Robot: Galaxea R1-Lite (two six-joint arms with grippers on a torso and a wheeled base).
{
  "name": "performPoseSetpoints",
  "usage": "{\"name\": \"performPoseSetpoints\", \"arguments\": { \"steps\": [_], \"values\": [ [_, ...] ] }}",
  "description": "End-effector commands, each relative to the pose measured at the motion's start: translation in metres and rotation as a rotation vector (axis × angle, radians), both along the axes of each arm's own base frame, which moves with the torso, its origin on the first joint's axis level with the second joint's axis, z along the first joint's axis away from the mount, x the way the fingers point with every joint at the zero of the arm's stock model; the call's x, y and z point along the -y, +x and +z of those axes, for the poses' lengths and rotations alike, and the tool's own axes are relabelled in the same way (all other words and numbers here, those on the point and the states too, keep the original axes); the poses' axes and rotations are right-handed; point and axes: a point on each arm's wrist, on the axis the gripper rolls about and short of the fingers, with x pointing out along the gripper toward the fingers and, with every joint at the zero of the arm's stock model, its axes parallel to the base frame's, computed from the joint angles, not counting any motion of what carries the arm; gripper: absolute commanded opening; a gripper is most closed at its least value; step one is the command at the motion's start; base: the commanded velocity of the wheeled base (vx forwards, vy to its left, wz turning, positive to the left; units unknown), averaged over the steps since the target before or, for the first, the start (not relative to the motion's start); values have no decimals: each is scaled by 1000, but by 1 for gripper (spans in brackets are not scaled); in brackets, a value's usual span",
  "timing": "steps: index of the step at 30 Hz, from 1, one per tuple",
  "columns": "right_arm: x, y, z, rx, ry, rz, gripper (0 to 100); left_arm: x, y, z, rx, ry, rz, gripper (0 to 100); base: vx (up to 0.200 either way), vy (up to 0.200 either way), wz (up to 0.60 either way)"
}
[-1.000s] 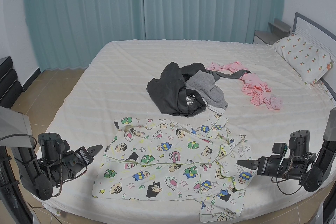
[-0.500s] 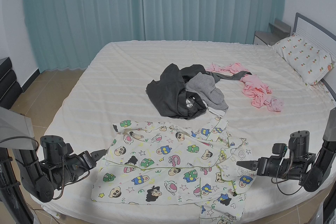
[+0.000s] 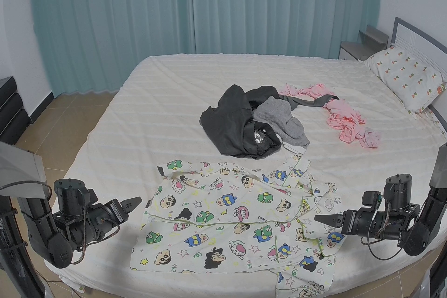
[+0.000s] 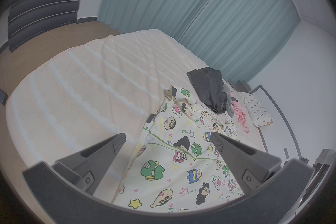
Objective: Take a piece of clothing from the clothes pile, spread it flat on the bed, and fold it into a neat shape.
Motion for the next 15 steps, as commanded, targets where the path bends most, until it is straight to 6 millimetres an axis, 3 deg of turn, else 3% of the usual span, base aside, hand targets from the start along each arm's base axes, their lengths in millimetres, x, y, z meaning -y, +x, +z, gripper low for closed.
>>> {"name": "performPoseSetpoints", "arguments": {
  "steps": [1,7,13,15],
  "values": [
    [0,0,0,2,1,2,100,0,1,-2,-7,1,1,100,0,0,0],
    [-1,2,0,6,3,3,100,9,11,-7,2,16,-34,100,200,-200,0],
    [-2,4,-4,-7,2,7,100,24,28,-11,39,20,-62,100,200,0,0],
    [-3,4,-5,-10,1,10,100,30,36,-15,49,32,-55,100,0,0,0]
  ]
}}
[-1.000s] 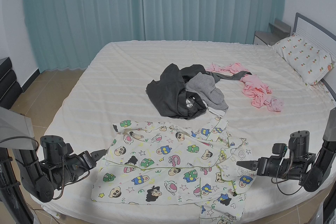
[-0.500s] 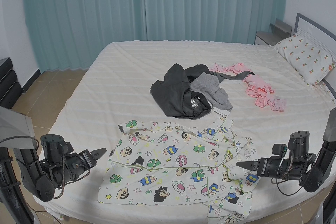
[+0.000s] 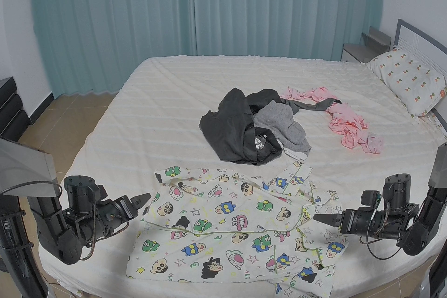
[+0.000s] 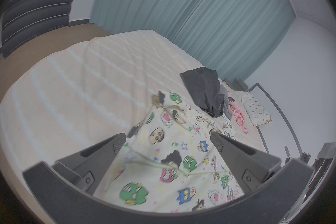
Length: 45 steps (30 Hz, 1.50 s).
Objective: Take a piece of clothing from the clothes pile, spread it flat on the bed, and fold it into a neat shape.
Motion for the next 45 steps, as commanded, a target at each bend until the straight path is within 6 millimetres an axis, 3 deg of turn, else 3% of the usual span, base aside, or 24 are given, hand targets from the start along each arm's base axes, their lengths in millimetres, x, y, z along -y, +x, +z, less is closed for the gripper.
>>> {"name": "performPoseSetpoints", "arguments": {
  "steps": [1,5,9,15,25,32,33,38,45],
  "values": [
    [-2,1,-4,-15,-3,7,100,15,17,-11,13,18,-5,100,0,0,0],
    [-4,0,-6,-23,-5,19,100,15,38,-19,43,30,36,100,0,0,0],
    [-5,-1,-7,-29,-6,22,100,11,43,-25,39,65,28,100,0,0,0],
    [-8,-1,-9,-36,-8,35,100,9,69,-47,18,145,-1,100,0,0,0],
    [-8,-1,-14,-56,-13,35,100,20,90,-44,-4,95,-86,100,0,0,0],
    [-8,0,-16,-52,-13,33,100,23,103,-52,-33,97,-93,100,0,0,0],
    [-8,0,-17,-52,-13,33,100,23,105,-54,-43,99,-92,0,0,0,0],
    [-8,1,-19,-49,-12,33,100,25,113,-54,-42,98,-90,0,0,0,0],
    [-9,2,-20,-43,-9,33,100,21,139,-38,28,87,-44,0,0,0,0]
  ]
}}
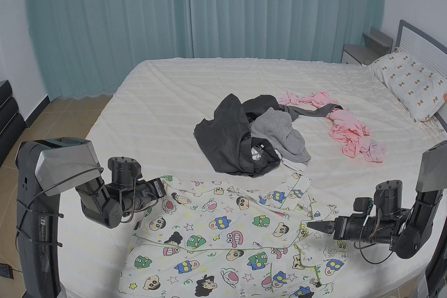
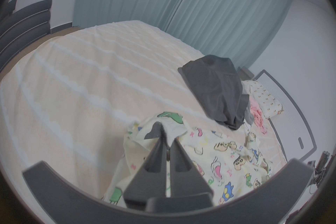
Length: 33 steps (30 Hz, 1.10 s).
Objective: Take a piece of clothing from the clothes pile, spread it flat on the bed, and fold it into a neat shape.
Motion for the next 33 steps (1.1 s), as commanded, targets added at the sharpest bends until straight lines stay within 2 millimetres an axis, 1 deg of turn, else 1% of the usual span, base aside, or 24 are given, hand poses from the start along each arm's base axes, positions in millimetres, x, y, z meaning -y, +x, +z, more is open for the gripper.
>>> {"name": "performPoseSetpoints", "arguments": {
  "steps": [1,5,6,8,10,16,20,21,23,24,26,29,32,33],
  "values": [
    [0,0,-2,-5,0,2,100,-3,17,10,44,-2,30,0,0,0,0],
    [0,1,-2,-6,0,2,100,-3,42,22,72,23,88,0,0,0,0],
    [-1,0,-2,-6,0,3,100,-2,54,24,68,36,111,0,0,0,0],
    [-1,0,-3,-7,-1,3,100,-2,58,25,66,41,119,0,0,0,0],
    [-1,0,-4,-12,-2,3,100,-1,68,26,62,52,136,0,0,0,0],
    [-1,2,-7,-19,-5,2,100,2,91,19,36,83,176,0,0,0,0],
    [-1,3,-10,-6,-1,2,100,3,96,8,-3,100,186,0,0,0,0],
    [-1,4,-11,-3,0,2,100,2,97,7,-6,102,189,100,0,0,0],
    [-2,5,-12,9,5,0,100,2,100,4,-8,106,199,100,0,0,0],
    [-2,6,-12,17,28,-24,100,-1,107,0,5,112,223,100,0,0,0],
    [-3,8,-10,31,61,-44,100,-2,110,-1,14,118,249,100,0,0,0],
    [-9,13,-3,70,131,-75,100,-10,111,2,15,102,297,100,0,0,0],
    [-12,22,3,112,143,-109,100,-18,105,21,20,58,330,100,0,0,0],
    [-16,29,4,136,144,-121,100,-22,97,33,15,28,333,100,0,0,0]
  ]
}}
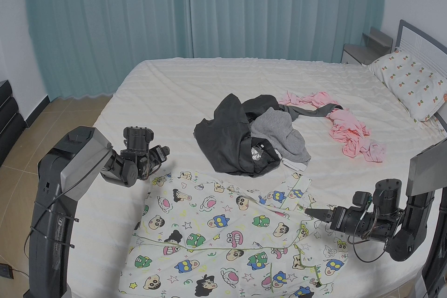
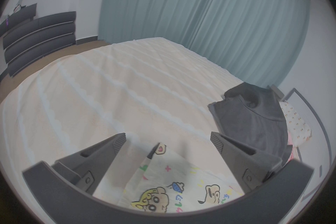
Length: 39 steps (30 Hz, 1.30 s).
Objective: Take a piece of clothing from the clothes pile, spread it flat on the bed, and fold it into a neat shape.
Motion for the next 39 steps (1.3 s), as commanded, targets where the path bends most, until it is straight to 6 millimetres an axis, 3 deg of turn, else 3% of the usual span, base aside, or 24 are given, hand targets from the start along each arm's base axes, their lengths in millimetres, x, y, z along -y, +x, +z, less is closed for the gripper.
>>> {"name": "performPoseSetpoints", "arguments": {
  "steps": [1,7,12,17,23,33,39],
  "values": [
    [-12,20,4,76,10,-35,100,-15,-20,34,4,-87,21,100,0,0,0],
    [-30,72,-7,48,-26,-82,100,-21,-96,70,-24,-220,-94,100,0,0,0],
    [-60,114,-16,-59,-10,-142,100,-20,-154,72,38,-255,-106,100,0,0,0],
    [-78,129,-39,-168,-76,-155,100,-21,-188,60,27,-265,-106,100,0,0,0],
    [-81,127,-45,-208,-94,-145,100,-23,-200,53,15,-263,-103,100,0,0,0],
    [-82,133,-45,-273,-127,-139,100,-23,-201,52,13,-262,-102,100,0,0,0],
    [-82,126,-43,-312,-177,-117,100,-24,-203,50,-2,-260,-100,100,0,0,0]
  ]
}}
